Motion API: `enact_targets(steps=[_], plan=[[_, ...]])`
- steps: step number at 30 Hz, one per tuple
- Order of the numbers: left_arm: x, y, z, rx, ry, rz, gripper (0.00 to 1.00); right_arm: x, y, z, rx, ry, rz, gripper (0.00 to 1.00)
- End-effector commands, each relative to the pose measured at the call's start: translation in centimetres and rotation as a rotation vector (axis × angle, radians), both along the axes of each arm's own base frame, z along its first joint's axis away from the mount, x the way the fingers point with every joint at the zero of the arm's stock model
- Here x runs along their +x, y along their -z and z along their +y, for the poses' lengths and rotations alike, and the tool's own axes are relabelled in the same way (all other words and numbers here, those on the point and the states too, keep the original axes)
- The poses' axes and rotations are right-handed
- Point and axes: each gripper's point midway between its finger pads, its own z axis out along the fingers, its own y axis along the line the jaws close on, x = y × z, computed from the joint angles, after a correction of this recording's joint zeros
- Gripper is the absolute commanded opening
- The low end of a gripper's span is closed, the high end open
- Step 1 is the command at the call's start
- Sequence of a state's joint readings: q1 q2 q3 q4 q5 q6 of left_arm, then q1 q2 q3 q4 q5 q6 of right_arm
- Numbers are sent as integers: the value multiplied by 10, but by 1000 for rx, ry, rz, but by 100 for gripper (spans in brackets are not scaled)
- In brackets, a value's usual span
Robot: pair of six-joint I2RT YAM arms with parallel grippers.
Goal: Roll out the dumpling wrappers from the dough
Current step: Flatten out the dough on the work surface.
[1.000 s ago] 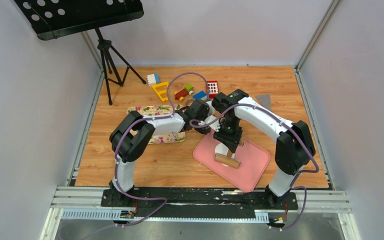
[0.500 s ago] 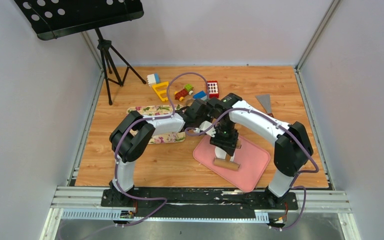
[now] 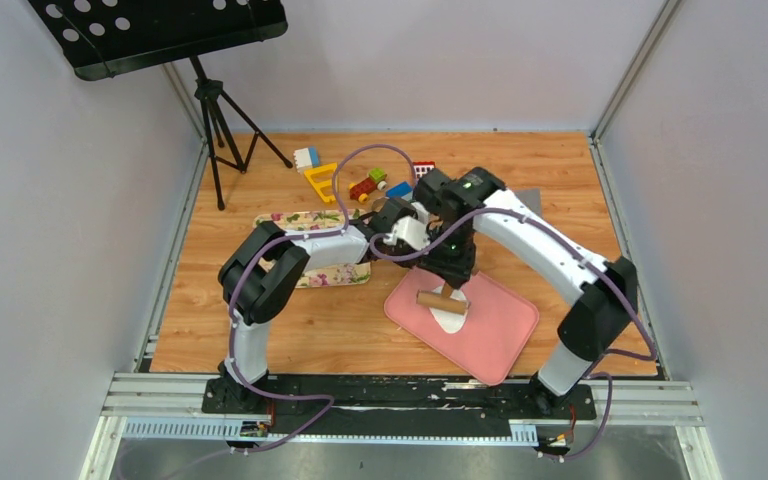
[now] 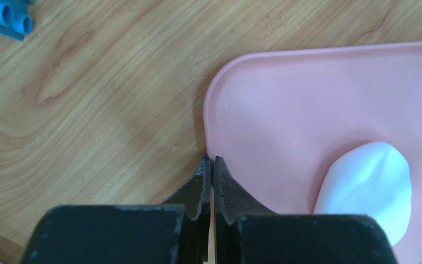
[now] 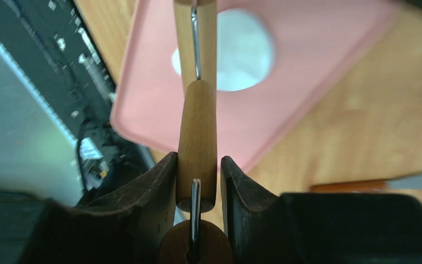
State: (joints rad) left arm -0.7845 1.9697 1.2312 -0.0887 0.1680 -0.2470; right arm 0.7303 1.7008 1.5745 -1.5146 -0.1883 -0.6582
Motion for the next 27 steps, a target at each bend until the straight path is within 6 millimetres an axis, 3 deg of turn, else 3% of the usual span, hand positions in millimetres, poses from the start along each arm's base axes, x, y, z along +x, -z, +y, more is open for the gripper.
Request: enact_targets(steps=[1, 5, 11, 19, 23, 27], plan=[[-17, 15, 9, 59, 35, 46, 0, 36, -80, 2, 164, -77, -334, 0], [-17, 13, 8, 54, 46, 37, 0, 47, -77, -14, 96, -203, -412, 0], [-17, 9, 2, 38, 93, 23, 0, 42, -47, -51, -55, -477, -410, 0], [-20, 14, -2, 38, 116, 45, 0, 40, -26, -48, -71, -663, -381, 0], [-21, 14, -3, 35, 122, 50, 0, 41, -27, -34, -15, -746, -394, 0], [-22, 13, -4, 27, 128, 54, 0, 35, -11, -27, 24, -795, -338, 0]])
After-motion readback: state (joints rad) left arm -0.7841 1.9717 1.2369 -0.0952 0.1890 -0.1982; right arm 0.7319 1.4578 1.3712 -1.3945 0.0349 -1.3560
